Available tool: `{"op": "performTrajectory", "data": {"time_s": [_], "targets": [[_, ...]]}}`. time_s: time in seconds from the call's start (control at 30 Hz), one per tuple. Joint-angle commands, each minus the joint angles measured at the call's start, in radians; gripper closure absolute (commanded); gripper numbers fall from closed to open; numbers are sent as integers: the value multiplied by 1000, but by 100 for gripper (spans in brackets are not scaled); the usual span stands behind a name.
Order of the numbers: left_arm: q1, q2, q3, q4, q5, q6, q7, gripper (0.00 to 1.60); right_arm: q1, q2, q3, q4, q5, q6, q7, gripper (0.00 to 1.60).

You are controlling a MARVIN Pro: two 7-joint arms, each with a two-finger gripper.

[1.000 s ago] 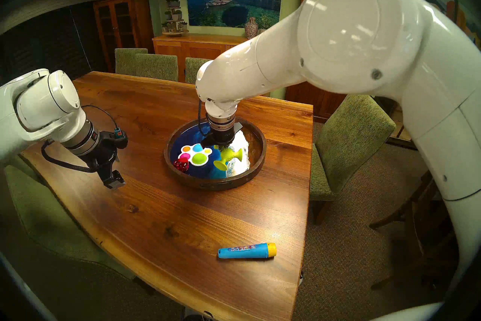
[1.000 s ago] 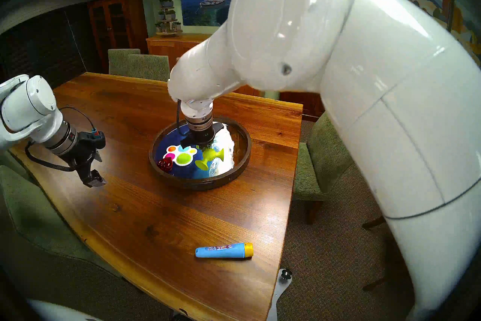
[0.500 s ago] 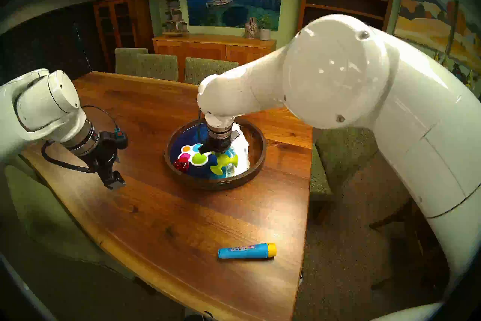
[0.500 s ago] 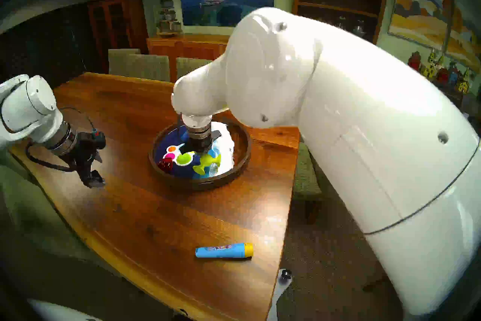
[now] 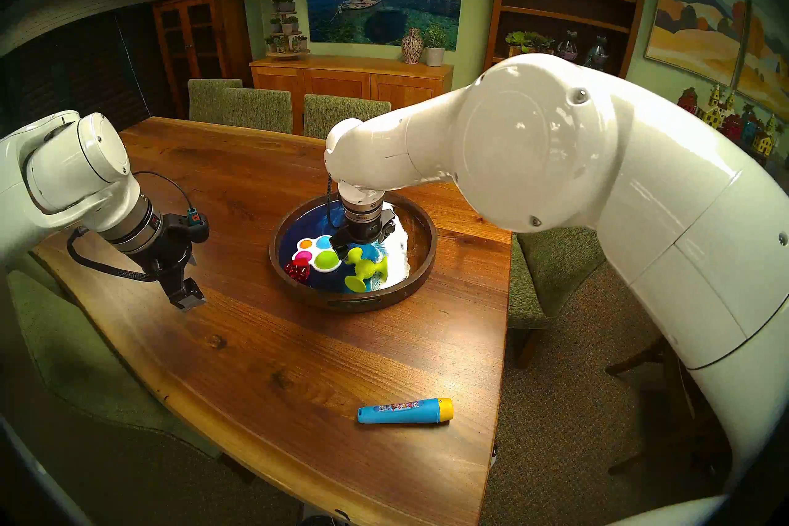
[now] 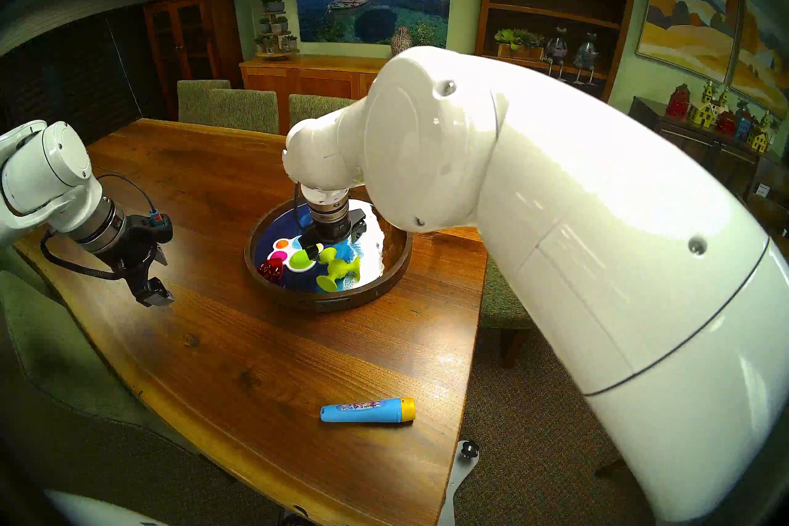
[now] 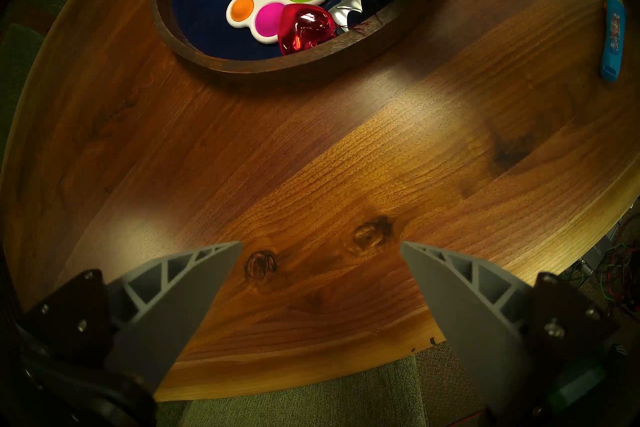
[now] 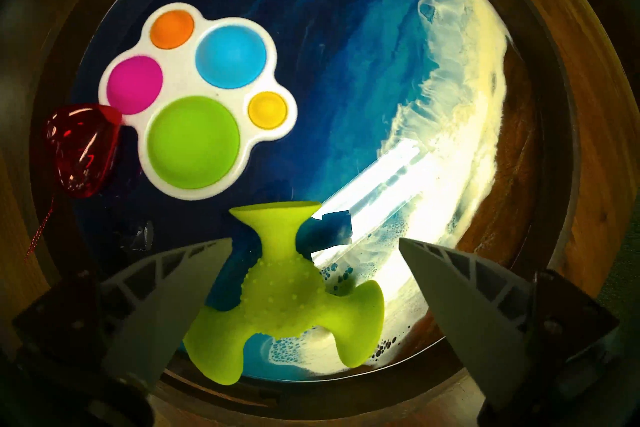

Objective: Put toys in center tray

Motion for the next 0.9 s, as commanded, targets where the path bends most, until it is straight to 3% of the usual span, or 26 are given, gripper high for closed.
{"op": "performTrajectory", "data": {"time_s": [0.0,0.1,0.33,0.87], "targets": [[-50,-19,-4,4,2,-2,-102,0,94,-24,8,24,-10,89,7,0],[-54,-21,3,4,0,-2,-97,0,128,-24,11,4,-11,122,12,0],[-59,-26,16,4,-6,-2,-77,0,162,-24,24,-30,-14,122,18,0],[-54,-30,40,5,-22,-2,-29,0,305,-4,27,-336,-14,122,15,0]]}}
